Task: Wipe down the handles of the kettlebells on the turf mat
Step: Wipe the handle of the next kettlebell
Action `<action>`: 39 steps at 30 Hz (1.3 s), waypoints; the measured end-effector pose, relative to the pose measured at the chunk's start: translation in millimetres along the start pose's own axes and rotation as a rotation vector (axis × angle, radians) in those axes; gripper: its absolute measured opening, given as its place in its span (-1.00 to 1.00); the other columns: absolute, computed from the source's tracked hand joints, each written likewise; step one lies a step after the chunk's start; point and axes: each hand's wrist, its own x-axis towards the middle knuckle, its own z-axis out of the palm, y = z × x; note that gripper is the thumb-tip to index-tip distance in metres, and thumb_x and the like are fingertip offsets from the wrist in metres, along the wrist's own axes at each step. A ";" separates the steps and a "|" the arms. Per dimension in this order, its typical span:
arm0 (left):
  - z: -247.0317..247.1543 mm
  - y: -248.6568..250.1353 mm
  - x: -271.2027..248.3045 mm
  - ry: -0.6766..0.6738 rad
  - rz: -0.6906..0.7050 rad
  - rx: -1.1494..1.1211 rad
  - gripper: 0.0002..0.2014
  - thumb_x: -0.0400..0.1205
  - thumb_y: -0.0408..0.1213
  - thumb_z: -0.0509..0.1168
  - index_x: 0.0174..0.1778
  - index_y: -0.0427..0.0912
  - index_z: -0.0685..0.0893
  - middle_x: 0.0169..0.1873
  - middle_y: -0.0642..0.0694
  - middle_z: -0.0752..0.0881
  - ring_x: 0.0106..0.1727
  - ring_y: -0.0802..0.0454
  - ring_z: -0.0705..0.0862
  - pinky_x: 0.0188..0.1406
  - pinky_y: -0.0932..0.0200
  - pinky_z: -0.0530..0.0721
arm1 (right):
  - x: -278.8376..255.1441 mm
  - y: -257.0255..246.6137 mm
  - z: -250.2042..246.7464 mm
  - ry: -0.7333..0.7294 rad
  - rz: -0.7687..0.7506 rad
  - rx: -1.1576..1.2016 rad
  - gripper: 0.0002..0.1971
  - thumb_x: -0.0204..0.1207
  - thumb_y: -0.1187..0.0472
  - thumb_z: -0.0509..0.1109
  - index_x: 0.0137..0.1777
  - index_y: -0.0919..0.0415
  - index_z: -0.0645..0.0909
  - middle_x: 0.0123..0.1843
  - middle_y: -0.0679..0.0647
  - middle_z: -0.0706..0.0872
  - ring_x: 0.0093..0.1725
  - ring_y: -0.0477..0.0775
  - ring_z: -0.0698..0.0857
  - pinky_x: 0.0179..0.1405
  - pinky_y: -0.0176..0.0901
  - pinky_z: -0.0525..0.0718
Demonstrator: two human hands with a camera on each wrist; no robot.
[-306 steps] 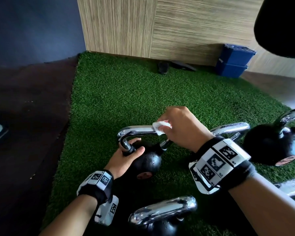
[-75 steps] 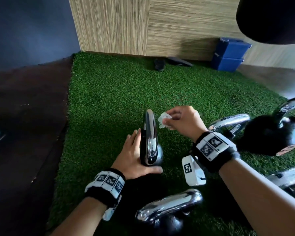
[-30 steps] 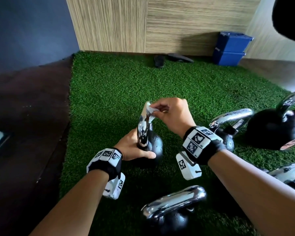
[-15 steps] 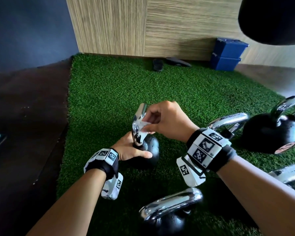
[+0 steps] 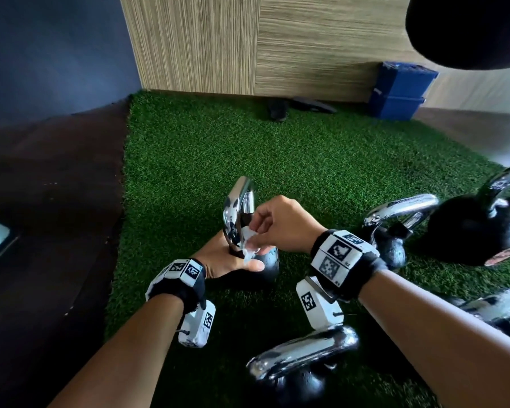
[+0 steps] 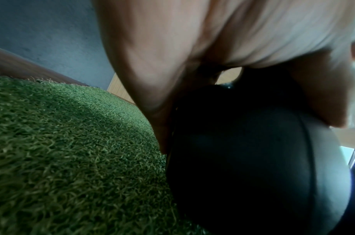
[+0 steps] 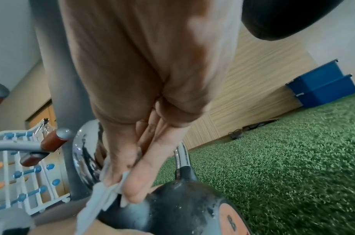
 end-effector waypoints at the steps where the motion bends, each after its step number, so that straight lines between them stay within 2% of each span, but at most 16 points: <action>1: -0.8 -1.2 -0.9 0.008 0.013 -0.016 -0.53 0.44 -0.52 0.62 0.14 0.05 0.74 0.07 0.22 0.83 0.17 0.31 0.76 0.15 0.50 0.61 | 1.5 0.3 -0.3 0.000 -0.016 -0.026 -0.78 0.27 0.22 0.74 -0.18 0.10 0.75 -0.29 -0.11 0.79 -0.38 -0.27 0.72 -0.39 -0.50 0.64; 5: 0.2 -2.2 -3.6 -0.027 0.058 -0.026 -0.45 0.43 -0.44 0.65 0.26 0.09 0.72 0.18 0.30 0.80 0.26 0.38 0.72 0.21 0.58 0.54 | 7.7 1.2 -2.7 -0.113 -0.016 -0.028 -0.73 0.42 0.26 0.64 0.13 0.13 0.80 -0.02 -0.05 0.85 -0.18 -0.20 0.76 -0.02 -0.28 0.74; 8: -0.4 -4.5 -5.9 -0.039 0.054 0.003 -0.38 0.40 -0.33 0.69 0.29 0.30 0.71 0.24 0.39 0.76 0.30 0.45 0.68 0.20 0.65 0.50 | 10.8 0.3 -4.3 -0.211 -0.014 -0.049 -0.70 0.48 0.29 0.59 0.22 0.15 0.77 0.00 -0.09 0.83 -0.16 -0.28 0.71 0.09 -0.30 0.69; 11: 0.7 -7.4 -7.0 -0.055 0.044 0.066 -0.22 0.38 -0.23 0.73 0.51 0.10 0.56 0.38 0.17 0.71 0.44 0.29 0.64 0.44 0.38 0.52 | 7.6 3.4 -6.4 -0.276 -0.016 0.119 -0.78 0.49 0.39 0.55 0.03 0.06 0.80 -0.04 -0.03 0.84 -0.05 -0.07 0.78 0.14 -0.15 0.72; 14: 3.7 -8.3 -9.7 -0.065 0.034 0.111 -0.10 0.30 -0.15 0.76 0.55 0.00 0.50 0.38 0.12 0.71 0.44 0.25 0.64 0.51 0.19 0.53 | 3.3 9.8 -6.4 -0.334 -0.021 0.262 -0.80 0.49 0.49 0.50 0.03 0.24 0.80 0.08 0.23 0.84 0.10 0.26 0.80 0.25 0.12 0.73; 17: 8.0 -9.3 -13.6 -0.027 0.027 0.164 -0.21 0.18 -0.07 0.77 0.30 0.28 0.57 0.19 0.27 0.73 0.24 0.43 0.69 0.28 0.41 0.62 | 3.3 14.8 -5.4 -0.413 -0.036 0.186 -0.80 0.50 0.48 0.48 0.09 0.30 0.78 0.10 0.21 0.84 0.05 0.11 0.80 0.25 0.03 0.71; 19: 10.8 -10.5 -16.1 -0.005 0.025 0.135 -0.10 0.12 -0.08 0.79 0.26 0.58 0.48 0.26 0.31 0.68 0.28 0.45 0.67 0.25 0.45 0.63 | 1.0 19.5 -5.6 -0.453 -0.010 0.271 -0.79 0.51 0.53 0.44 0.05 0.30 0.77 0.05 0.19 0.85 -0.03 0.02 0.79 0.16 -0.06 0.75; 20: 12.6 -11.0 -16.7 0.004 0.029 0.110 -0.03 0.10 -0.10 0.80 0.26 0.68 0.42 0.34 0.25 0.66 0.34 0.40 0.66 0.31 0.37 0.64 | -0.7 21.7 -5.3 -0.471 0.018 0.373 -0.78 0.51 0.58 0.41 0.00 0.31 0.76 -0.02 0.18 0.85 -0.10 0.00 0.80 0.03 -0.14 0.77; 22: 15.9 -10.8 -18.2 0.005 0.033 0.071 0.09 0.09 -0.15 0.81 0.42 0.60 0.36 0.48 0.08 0.59 0.45 0.20 0.65 0.47 0.05 0.63 | -2.4 25.9 -4.1 -0.490 0.076 0.570 -0.76 0.53 0.63 0.34 -0.05 0.33 0.73 -0.10 0.20 0.82 -0.21 0.01 0.79 -0.16 -0.23 0.74; 24: 17.2 -9.7 -18.6 -0.003 0.044 0.059 0.15 0.09 -0.16 0.81 0.54 0.40 0.33 0.53 -0.02 0.55 0.52 0.08 0.61 0.56 -0.11 0.57 | -2.5 27.9 -4.1 -0.502 0.146 0.737 -0.77 0.58 0.63 0.26 0.03 0.39 0.68 -0.09 0.20 0.82 -0.22 0.02 0.80 -0.16 -0.23 0.77; 26: 17.5 -8.7 -18.1 0.010 0.060 0.098 0.10 0.08 -0.12 0.80 0.43 0.55 0.34 0.47 0.07 0.59 0.48 0.18 0.61 0.53 0.04 0.60 | -2.1 29.4 -4.6 -0.505 0.190 0.897 -0.75 0.63 0.63 0.18 0.12 0.43 0.63 -0.10 0.14 0.85 -0.21 -0.01 0.84 -0.16 -0.25 0.81; 28: 17.2 -7.8 -17.0 0.013 0.063 0.139 0.06 0.07 -0.07 0.79 0.30 0.75 0.31 0.37 0.32 0.62 0.40 0.42 0.60 0.37 0.44 0.58 | -2.5 31.5 -3.9 -0.477 0.226 1.023 -0.75 0.66 0.60 0.13 0.18 0.45 0.60 -0.08 0.17 0.85 -0.18 -0.01 0.85 -0.13 -0.27 0.83; 30: 16.9 -4.4 -17.6 0.031 0.048 0.178 0.06 0.03 0.02 0.77 0.25 0.83 0.25 0.33 0.39 0.60 0.35 0.56 0.55 0.26 0.60 0.52 | -2.7 33.7 -0.8 -0.478 0.248 1.097 -0.76 0.66 0.55 0.14 0.20 0.45 0.58 -0.07 0.18 0.84 -0.15 -0.01 0.85 -0.06 -0.28 0.83; 33: 16.8 -2.8 -19.4 0.036 0.049 0.214 0.08 0.05 0.04 0.77 0.35 0.69 0.27 0.38 0.30 0.56 0.37 0.53 0.54 0.39 0.50 0.53 | -2.3 34.5 1.5 -0.532 0.232 1.116 -0.74 0.54 0.46 0.25 0.22 0.44 0.57 -0.07 0.15 0.86 -0.10 -0.02 0.85 -0.03 -0.29 0.82; 36: 15.7 -4.2 -20.2 0.048 0.026 0.222 0.10 0.06 0.02 0.78 0.20 0.92 0.17 0.41 0.26 0.52 0.37 0.63 0.46 0.37 0.56 0.45 | 2.9 38.2 0.0 -0.491 0.223 1.200 -0.66 0.50 0.44 0.30 0.27 0.40 0.62 0.06 0.18 0.85 0.03 0.03 0.85 0.10 -0.24 0.80; 39: 16.1 -2.8 -19.9 0.052 0.023 0.238 0.10 0.06 0.01 0.79 0.20 0.92 0.17 0.46 0.12 0.51 0.43 0.46 0.49 0.50 0.32 0.49 | 6.3 42.6 1.6 -0.444 0.219 1.251 -0.71 0.50 0.45 0.30 0.12 0.31 0.78 0.07 0.21 0.85 0.05 0.05 0.85 0.18 -0.21 0.78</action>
